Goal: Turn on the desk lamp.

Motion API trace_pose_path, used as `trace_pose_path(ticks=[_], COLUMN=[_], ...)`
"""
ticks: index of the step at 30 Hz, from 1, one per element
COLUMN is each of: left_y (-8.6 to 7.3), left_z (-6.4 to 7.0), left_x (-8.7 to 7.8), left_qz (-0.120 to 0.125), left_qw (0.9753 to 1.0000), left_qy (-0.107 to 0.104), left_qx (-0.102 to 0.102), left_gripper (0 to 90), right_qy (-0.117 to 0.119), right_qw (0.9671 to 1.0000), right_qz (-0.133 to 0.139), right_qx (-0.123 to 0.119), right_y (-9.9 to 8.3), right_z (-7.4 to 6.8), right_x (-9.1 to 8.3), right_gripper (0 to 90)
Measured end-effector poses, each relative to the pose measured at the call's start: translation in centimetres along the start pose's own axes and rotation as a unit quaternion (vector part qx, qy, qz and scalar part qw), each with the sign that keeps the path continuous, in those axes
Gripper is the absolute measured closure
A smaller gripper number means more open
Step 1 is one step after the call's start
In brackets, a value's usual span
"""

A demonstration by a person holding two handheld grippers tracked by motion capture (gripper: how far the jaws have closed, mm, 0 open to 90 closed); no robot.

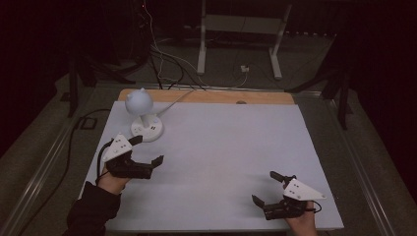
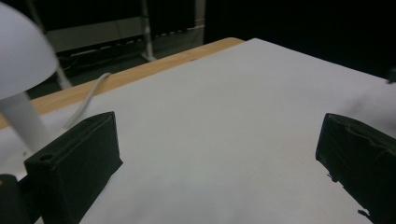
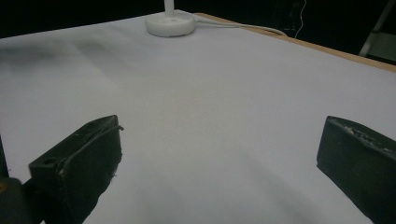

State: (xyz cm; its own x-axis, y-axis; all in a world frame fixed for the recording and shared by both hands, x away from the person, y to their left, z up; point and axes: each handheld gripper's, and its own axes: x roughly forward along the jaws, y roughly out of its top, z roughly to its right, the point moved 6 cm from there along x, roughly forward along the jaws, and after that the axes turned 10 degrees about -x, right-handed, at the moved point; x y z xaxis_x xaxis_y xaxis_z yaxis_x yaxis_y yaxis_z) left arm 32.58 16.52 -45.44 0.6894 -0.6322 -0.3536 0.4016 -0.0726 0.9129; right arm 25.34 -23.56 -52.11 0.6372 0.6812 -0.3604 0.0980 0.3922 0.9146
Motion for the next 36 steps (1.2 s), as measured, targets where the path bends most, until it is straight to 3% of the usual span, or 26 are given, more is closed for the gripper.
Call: trace_pose_path(ticks=[3,8,11,18,22,24,30,36], left_y=[0.2,0.5,0.7,0.7,0.7,0.7,0.6,0.4], left_z=[-0.6,-1.0,-1.7,-3.0,-3.9,-4.2,-4.7,-5.3], left_x=[0.5,1.1,1.7,2.9,3.4,3.8,4.4,5.2], left_qz=[0.004,0.005,0.008,0.011,0.013,0.003,0.002,-0.015], left_qw=[0.9998,0.9996,0.9986,0.9950,0.9908,0.9899,0.9887,0.9861], left_qy=[0.019,0.026,0.045,0.079,0.115,0.120,0.128,0.156], left_qx=[-0.007,-0.013,-0.028,-0.061,-0.070,-0.075,-0.078,-0.057], left_gripper=[0.3,0.3,0.3,0.3,0.3,0.3,0.3,0.4], right_qy=[0.000,-0.001,0.000,0.001,0.001,0.001,0.003,0.003], right_qw=[1.0000,1.0000,1.0000,1.0000,1.0000,1.0000,1.0000,1.0000], right_qz=[0.001,0.001,0.000,0.000,0.001,0.001,0.000,0.000], right_qx=[0.001,0.001,0.004,0.002,0.004,0.004,0.003,0.005], right_y=[0.0,0.0,0.0,0.0,0.0,0.0,-0.1,-0.1], right_z=[0.0,0.1,0.0,0.0,0.1,0.1,0.0,0.0], right_x=[0.0,0.0,0.0,0.0,0.0,0.0,0.0,0.1], right_gripper=[0.0,0.0,0.0,0.0,0.0,0.0,0.0,0.0])
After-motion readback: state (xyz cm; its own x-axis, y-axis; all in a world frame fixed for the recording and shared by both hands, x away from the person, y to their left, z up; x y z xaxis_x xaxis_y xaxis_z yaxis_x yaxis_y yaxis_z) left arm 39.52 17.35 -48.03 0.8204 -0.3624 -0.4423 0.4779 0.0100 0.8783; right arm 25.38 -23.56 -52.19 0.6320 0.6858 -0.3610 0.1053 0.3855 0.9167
